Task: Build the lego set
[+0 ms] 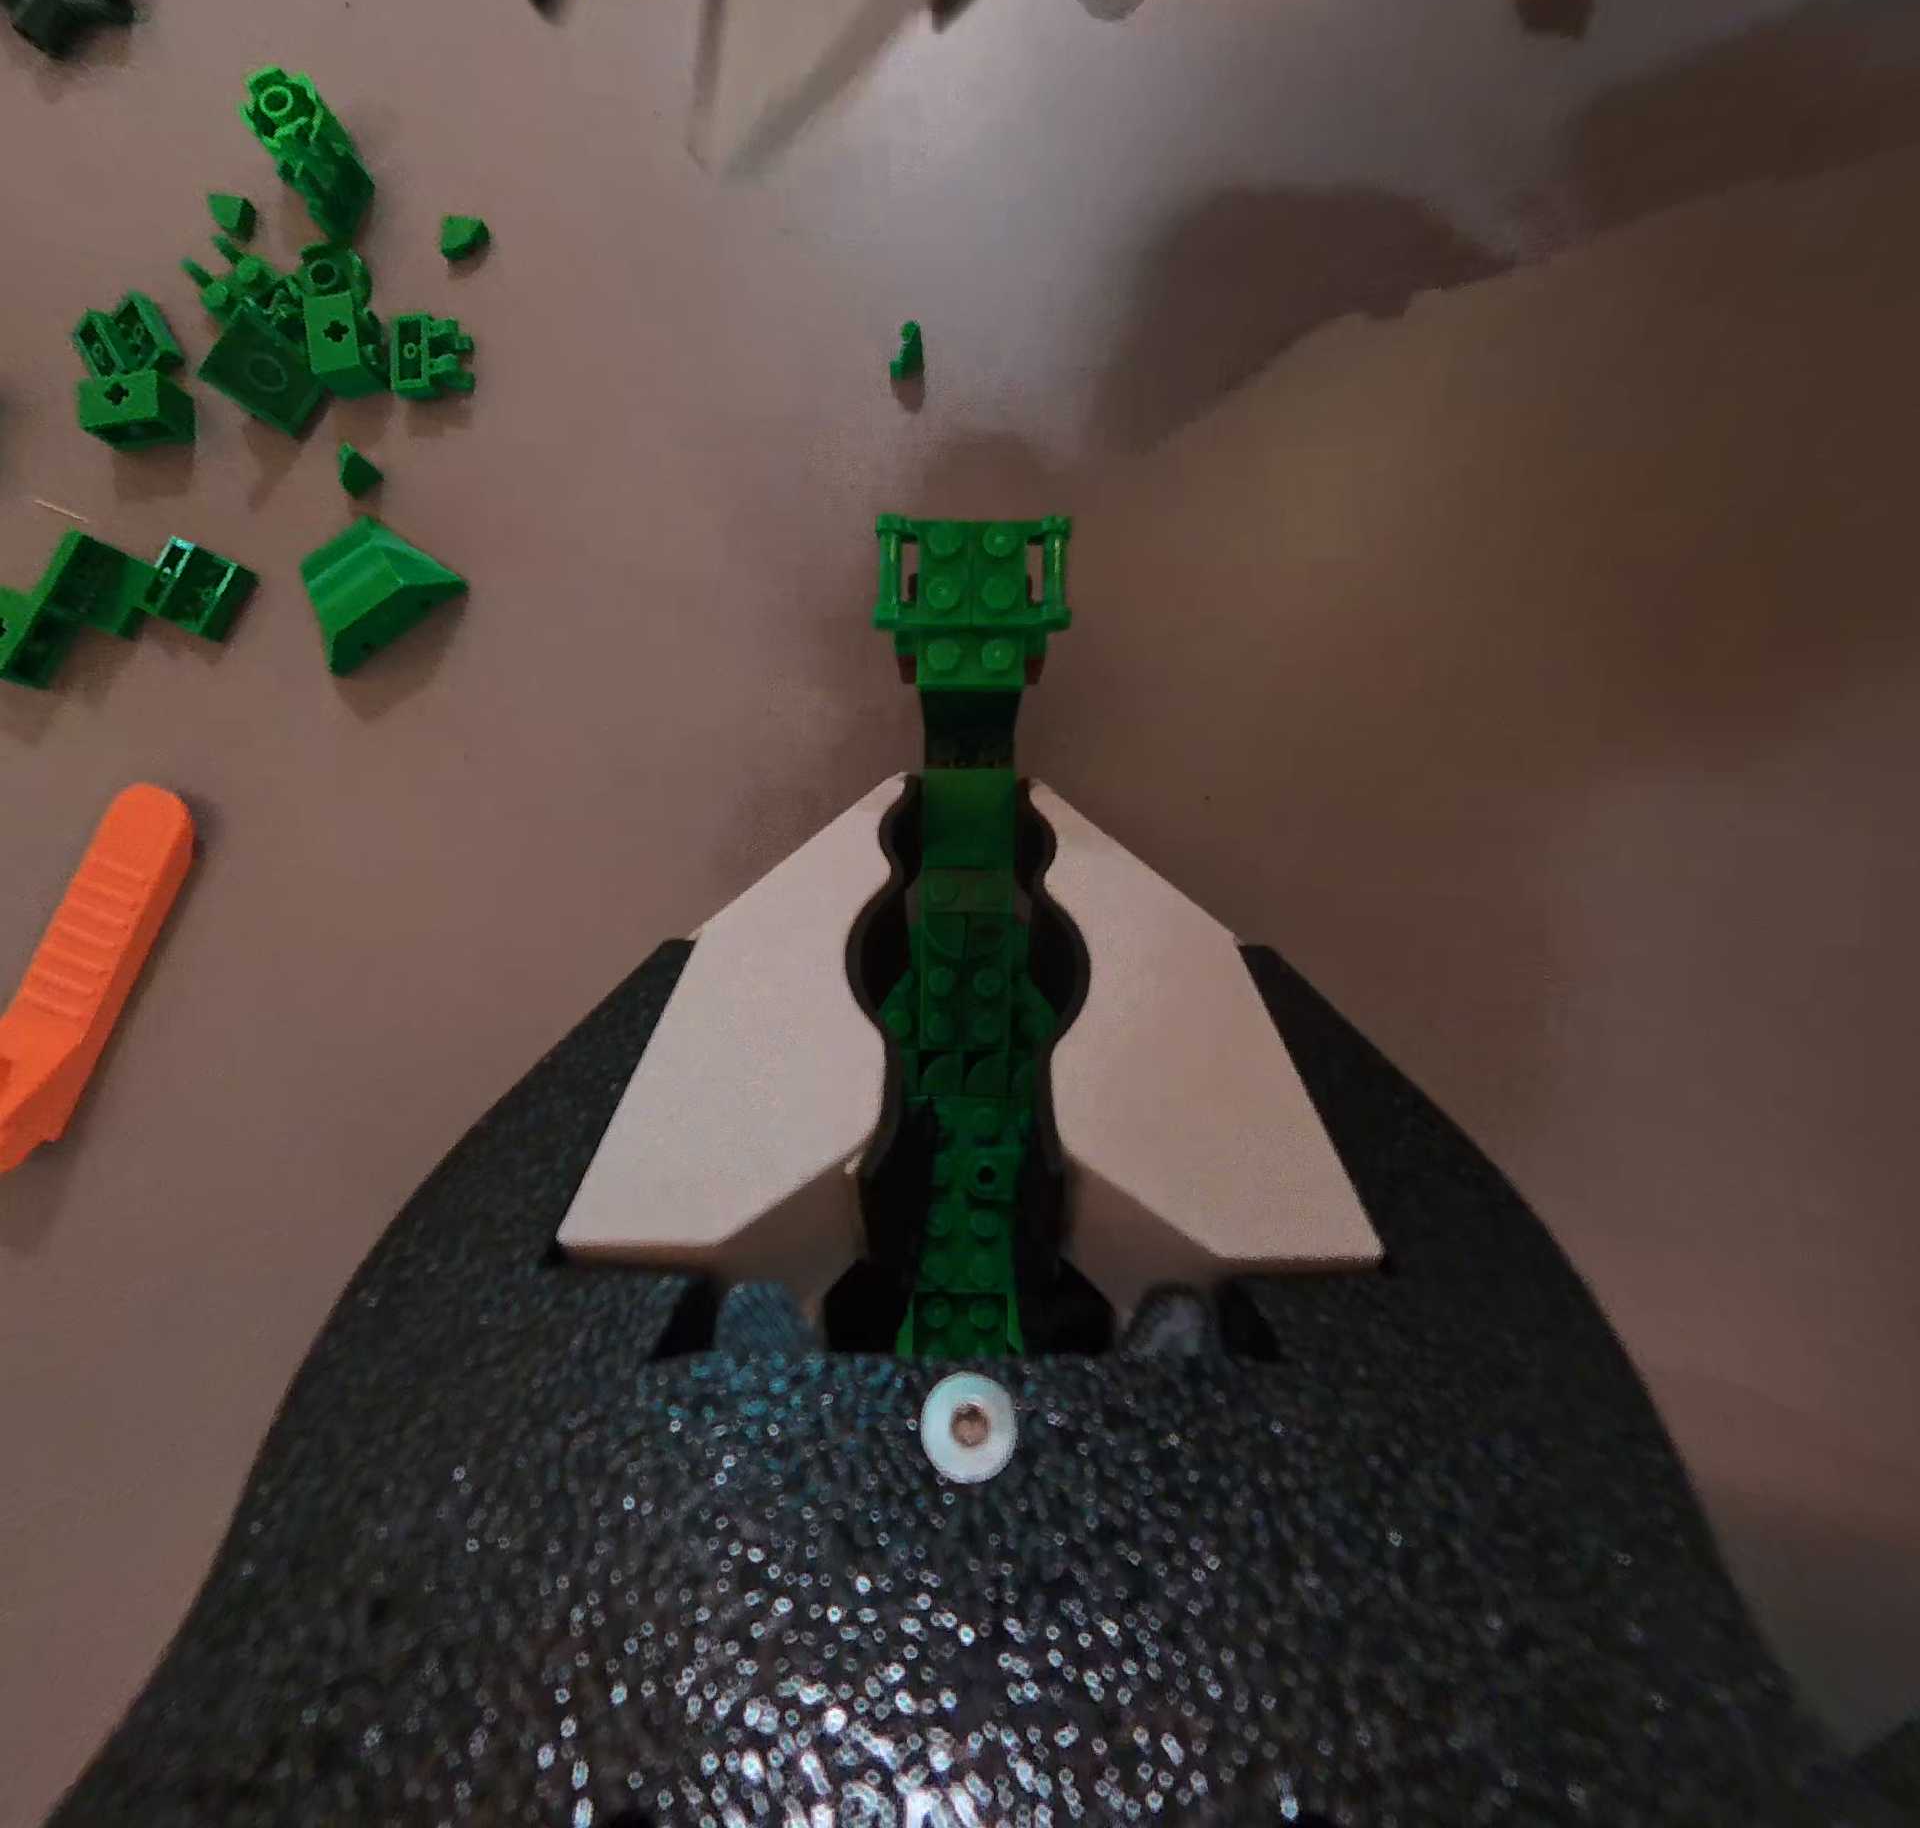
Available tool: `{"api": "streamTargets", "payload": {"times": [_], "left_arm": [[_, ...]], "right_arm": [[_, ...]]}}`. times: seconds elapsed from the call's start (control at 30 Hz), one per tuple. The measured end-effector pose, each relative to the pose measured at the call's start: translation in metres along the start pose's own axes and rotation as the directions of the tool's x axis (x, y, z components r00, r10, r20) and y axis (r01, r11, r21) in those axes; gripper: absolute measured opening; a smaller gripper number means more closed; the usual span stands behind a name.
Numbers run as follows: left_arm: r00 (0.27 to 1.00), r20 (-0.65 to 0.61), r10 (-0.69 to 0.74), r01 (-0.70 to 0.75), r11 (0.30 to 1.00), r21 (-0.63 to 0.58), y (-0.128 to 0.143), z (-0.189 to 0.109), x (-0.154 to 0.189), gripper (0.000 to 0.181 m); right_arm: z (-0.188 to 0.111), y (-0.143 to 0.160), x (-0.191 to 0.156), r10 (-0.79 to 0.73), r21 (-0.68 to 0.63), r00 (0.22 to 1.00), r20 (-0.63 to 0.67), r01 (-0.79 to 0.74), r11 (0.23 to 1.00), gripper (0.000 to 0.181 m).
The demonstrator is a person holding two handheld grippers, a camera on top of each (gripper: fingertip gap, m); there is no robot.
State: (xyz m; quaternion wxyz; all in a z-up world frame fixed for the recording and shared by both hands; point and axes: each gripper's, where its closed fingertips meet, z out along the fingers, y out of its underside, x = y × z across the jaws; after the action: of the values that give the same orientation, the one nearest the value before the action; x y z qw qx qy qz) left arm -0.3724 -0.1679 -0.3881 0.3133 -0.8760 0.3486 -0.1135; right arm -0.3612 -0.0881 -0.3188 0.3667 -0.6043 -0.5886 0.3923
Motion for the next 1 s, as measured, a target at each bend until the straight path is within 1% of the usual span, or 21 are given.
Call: {"api": "streamTargets", "payload": {"times": [0.03,0.07,0.13,0.2,0.33,0.47,0.53,0.63,0.67,0.7,0.77,0.87,0.93,1.0], "left_arm": [[1.000,-0.003,0.005,-0.005,1.000,0.004,0.000,0.000,0.000,0.015],[1.000,-0.007,0.000,0.000,1.000,0.011,0.000,0.000,0.000,0.015],[1.000,-0.017,-0.009,0.009,1.000,0.025,-0.001,0.000,0.000,0.015],[1.000,-0.021,-0.013,0.014,0.999,0.032,-0.001,0.000,0.000,0.015],[1.000,-0.007,-0.016,0.016,1.000,0.025,0.000,0.000,0.000,0.015],[1.000,0.006,-0.016,0.016,1.000,0.017,0.000,0.001,0.000,0.015],[1.000,0.009,-0.023,0.022,0.999,0.026,-0.001,0.001,-0.001,0.015],[0.999,-0.043,-0.025,0.027,0.999,0.044,0.000,0.000,0.004,0.015],[0.998,-0.058,-0.037,0.040,0.998,0.056,0.000,0.000,0.005,0.016],[0.996,-0.072,-0.047,0.053,0.996,0.075,-0.002,-0.002,0.006,0.019],[0.991,-0.121,-0.065,0.080,0.989,0.123,-0.006,-0.007,0.010,0.032],[0.971,-0.225,-0.076,0.130,0.963,0.237,-0.019,-0.024,0.020,0.050],[0.959,-0.276,-0.061,0.159,0.924,0.347,-0.032,-0.043,0.023,0.052],[0.958,-0.284,-0.037,0.171,0.868,0.466,-0.042,-0.065,0.020,0.052]], "right_arm": [[-0.003,-0.009,0.004,-0.019,0.078,0.997,-0.076,0.025,0.997,0.030],[-0.008,-0.017,0.006,-0.027,0.146,0.991,-0.129,0.046,0.988,0.029],[-0.015,-0.029,0.005,-0.020,0.268,0.984,-0.178,0.068,0.961,0.027],[-0.018,-0.033,0.002,-0.044,0.318,0.979,-0.197,0.106,0.942,0.027],[-0.023,-0.032,-0.002,-0.158,0.341,0.942,-0.295,0.258,0.904,0.024],[-0.026,-0.035,-0.005,-0.302,0.313,0.855,-0.422,0.450,0.836,0.017],[-0.025,-0.036,-0.008,-0.355,0.300,0.814,-0.460,0.518,0.801,0.016],[-0.027,-0.041,-0.011,-0.400,0.294,0.756,-0.519,0.597,0.747,0.023],[-0.028,-0.042,-0.014,-0.418,0.293,0.734,-0.535,0.625,0.723,0.022],[-0.027,-0.042,-0.016,-0.439,0.287,0.719,-0.538,0.646,0.707,0.021],[-0.023,-0.039,-0.017,-0.457,0.272,0.715,-0.530,0.653,0.706,0.019],[-0.025,-0.040,-0.011,-0.412,0.301,0.747,-0.522,0.614,0.730,0.019],[-0.033,-0.043,-0.004,-0.357,0.339,0.767,-0.533,0.580,0.741,0.020],[-0.039,-0.044,0.002,-0.312,0.369,0.782,-0.539,0.553,0.747,0.020]]}}
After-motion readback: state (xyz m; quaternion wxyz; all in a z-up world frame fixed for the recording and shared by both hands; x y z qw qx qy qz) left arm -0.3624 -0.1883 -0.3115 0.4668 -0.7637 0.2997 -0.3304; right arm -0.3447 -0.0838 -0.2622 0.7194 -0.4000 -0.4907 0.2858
